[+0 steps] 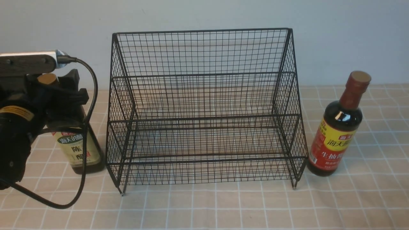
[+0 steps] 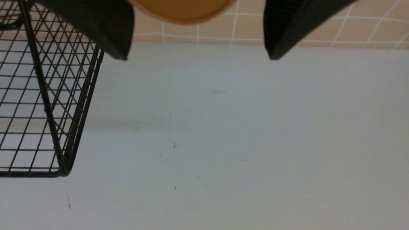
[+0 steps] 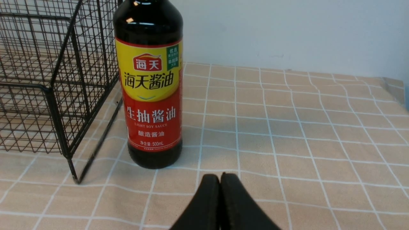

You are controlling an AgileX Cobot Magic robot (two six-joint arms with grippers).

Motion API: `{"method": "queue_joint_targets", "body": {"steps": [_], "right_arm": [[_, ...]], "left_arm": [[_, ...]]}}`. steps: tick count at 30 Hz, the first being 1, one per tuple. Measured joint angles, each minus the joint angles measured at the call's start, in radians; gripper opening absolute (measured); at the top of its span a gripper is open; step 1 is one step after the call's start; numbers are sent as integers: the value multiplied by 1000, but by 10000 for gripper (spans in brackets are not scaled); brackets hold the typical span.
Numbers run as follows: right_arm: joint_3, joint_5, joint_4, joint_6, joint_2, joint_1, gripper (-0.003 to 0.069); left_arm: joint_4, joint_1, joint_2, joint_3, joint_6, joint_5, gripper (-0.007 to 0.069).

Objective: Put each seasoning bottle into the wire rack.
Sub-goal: Use the left arm to grab the condiment bottle closest to it, then use the left arm to put the condiment bottle back on the shelf

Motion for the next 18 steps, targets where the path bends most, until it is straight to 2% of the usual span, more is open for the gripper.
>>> {"method": "queue_joint_targets", "body": {"steps": [2,7,10,18], "right_arm": [[0,0,0,0,0,0,-14],[0,0,0,0,0,0,-14],[0,0,0,0,0,0,-14],[0,0,-1,0,0,0,-14]], "left_arm": [[0,0,0,0,0,1,297],[3,0,-14,0,6,24,302],[3,0,-74,0,23,113,302],[1,0,-336,-137,183,342,302]]}}
